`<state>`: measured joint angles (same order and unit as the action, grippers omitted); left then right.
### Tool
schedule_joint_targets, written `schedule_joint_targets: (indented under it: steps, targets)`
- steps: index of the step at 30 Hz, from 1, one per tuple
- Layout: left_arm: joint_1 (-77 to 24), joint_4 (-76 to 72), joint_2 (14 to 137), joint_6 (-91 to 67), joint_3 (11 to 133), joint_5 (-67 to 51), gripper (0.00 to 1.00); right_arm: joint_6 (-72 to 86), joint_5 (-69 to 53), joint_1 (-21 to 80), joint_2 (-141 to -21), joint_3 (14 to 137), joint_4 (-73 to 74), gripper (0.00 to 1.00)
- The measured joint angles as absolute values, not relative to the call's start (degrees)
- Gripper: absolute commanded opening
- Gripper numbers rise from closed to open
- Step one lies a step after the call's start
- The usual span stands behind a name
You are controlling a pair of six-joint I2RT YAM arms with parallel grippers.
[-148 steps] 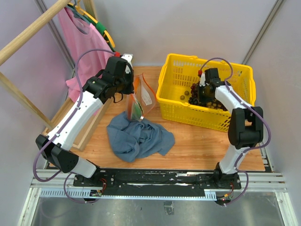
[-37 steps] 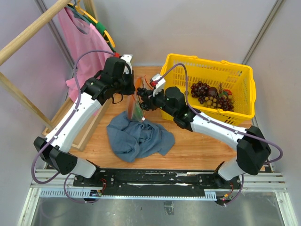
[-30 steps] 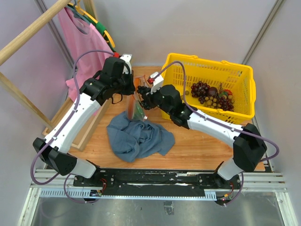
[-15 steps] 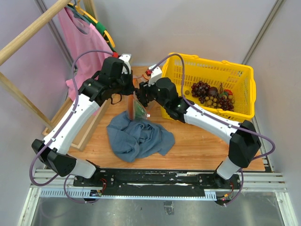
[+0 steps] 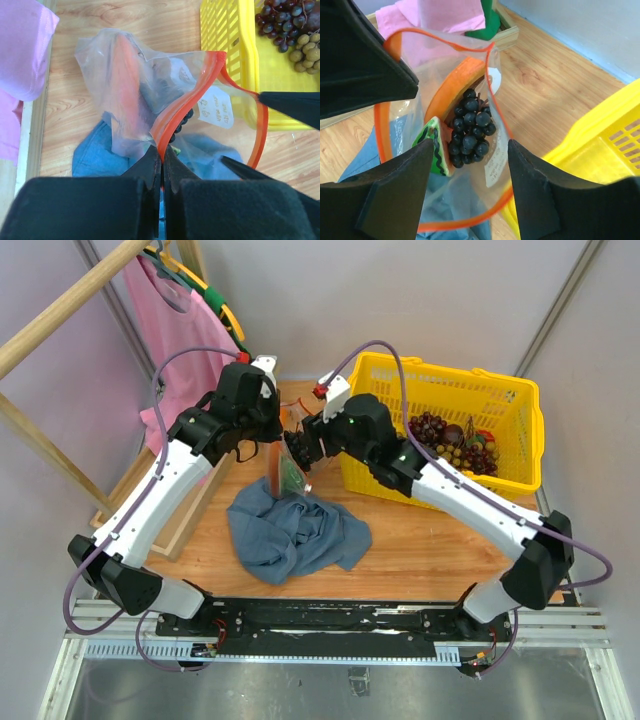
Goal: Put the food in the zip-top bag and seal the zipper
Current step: Place the fake fruit in the zipper food storage bag, then pick up the fake fruit from the bin.
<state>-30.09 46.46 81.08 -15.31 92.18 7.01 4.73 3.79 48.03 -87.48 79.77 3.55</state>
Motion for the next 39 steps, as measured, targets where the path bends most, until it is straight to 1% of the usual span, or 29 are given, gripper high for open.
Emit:
schedule_joint_targets:
  steps: [4,8,12,17,21,27,31,37,39]
  targets:
    - [-30.0,46.5,81.1,-15.3,92.1,7.1,0.0,3.7,3.1,46.3,-83.9,82.7,10.6,0.65]
    - [-30.0,46.4,81.1,-15.3,91.8,7.1,0.0,2.9,4.5,42.3,-80.7,84.6,17.9,0.66]
    - [-29.8,46.4,81.1,-15.3,91.5,7.1,0.0,2.7,5.5,35.8,-79.7,85.6,24.8,0.66]
    - [-29.7,46.4,81.1,-15.2,91.5,7.2,0.0,2.7,7.1,26.5,-80.4,85.2,29.5,0.67]
    - [-29.7,46.4,81.1,-15.0,91.5,7.6,0.0,3.0,8.1,19.0,-81.7,82.8,28.8,0.67]
    - [-29.7,46.4,81.1,-14.8,91.5,7.9,0.0,4.8,9.9,12.0,-87.2,78.3,22.3,0.67]
    - [-29.7,46.4,81.1,-14.6,91.5,7.9,0.0,5.8,10.6,9.4,-92.5,76.2,16.0,0.67]
    - [-29.7,46.3,81.1,-14.4,91.4,7.8,0.0,6.0,9.1,6.7,-100.5,76.5,9.1,0.68]
    - [-29.7,46.3,81.1,-14.3,91.2,7.8,0.0,5.9,8.4,6.3,-103.6,77.4,8.6,0.66]
